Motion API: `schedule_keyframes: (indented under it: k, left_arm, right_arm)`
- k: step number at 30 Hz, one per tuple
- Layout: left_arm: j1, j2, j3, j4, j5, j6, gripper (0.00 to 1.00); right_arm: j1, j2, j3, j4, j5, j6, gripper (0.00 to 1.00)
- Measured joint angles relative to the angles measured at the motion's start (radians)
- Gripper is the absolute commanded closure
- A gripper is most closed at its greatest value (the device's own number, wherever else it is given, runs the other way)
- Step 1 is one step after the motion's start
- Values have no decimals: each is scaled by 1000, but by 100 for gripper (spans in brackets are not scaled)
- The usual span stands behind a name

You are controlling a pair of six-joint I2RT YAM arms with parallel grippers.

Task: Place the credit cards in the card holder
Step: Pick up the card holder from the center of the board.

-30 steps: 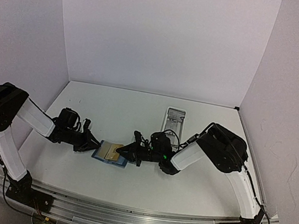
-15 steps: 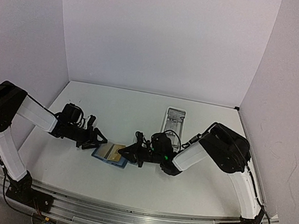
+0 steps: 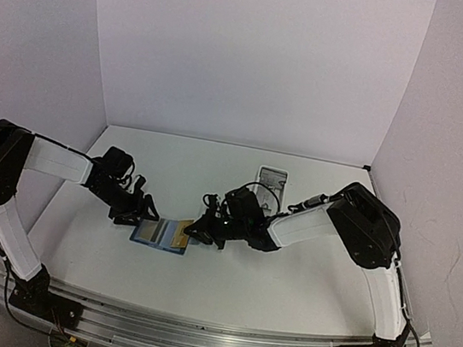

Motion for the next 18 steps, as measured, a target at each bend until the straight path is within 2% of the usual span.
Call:
schedule_keyframes:
  k: [8,12,18]
  left_arm:
    - [3,-34,59,-167,-70,53,13]
    - [6,-68,63,-148,-85,63,14]
    - [29,-48,-46,-23,-52,43,14]
  right_arm:
    - [-2,44,8,-8,-13,0,100]
    - [-3,53,13,-2,-17,-1,100]
    - [-3,53,13,1,-23,-3,100]
